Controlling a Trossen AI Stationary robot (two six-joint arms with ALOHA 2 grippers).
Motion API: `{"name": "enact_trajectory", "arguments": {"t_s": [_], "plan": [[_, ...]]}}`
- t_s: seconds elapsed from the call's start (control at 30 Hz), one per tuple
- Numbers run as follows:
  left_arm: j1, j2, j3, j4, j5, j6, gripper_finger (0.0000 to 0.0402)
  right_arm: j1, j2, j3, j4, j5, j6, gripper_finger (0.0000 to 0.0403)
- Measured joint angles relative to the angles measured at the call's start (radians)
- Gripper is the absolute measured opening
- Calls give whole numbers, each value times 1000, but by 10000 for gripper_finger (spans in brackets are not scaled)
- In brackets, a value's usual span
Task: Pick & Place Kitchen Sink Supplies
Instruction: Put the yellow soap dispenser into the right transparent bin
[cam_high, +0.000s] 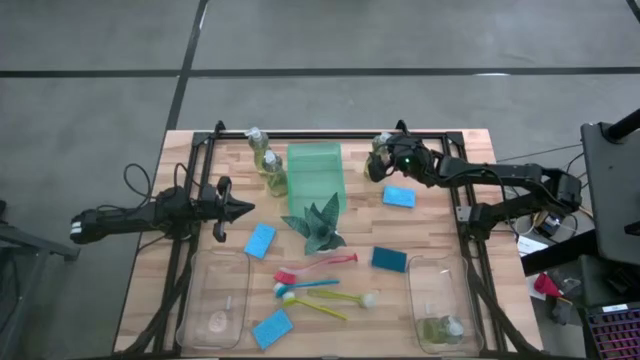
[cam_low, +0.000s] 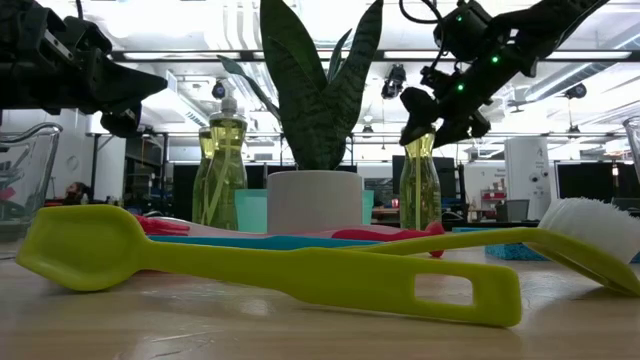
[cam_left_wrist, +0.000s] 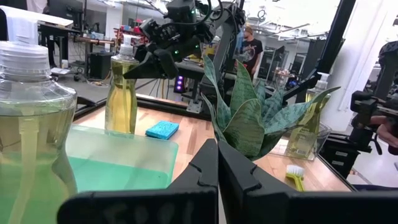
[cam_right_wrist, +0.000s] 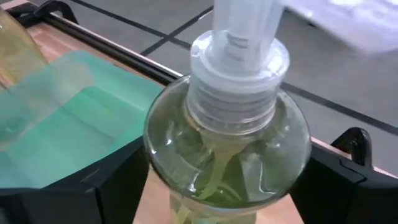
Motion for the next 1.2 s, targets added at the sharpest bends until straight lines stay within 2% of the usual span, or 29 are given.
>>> {"name": "enact_trajectory", "arguments": {"t_s": [0.3,0.7,0.87,1.07,1.2], "plan": [[0,0,0,0,0,0,0,0,-5,0,6,1,-10,257],[0,0,0,0,0,0,0,1,-76,-2,-5,-18,-33,253],[0,0,0,0,0,0,0,3,-150,-2,-32,-97,-32,253],[0,0,0,0,0,0,0,5,-267,-2,-78,-290,-37,253],[0,0,0,0,0,0,0,25,-355,-2,-120,-376,-55,253]]}}
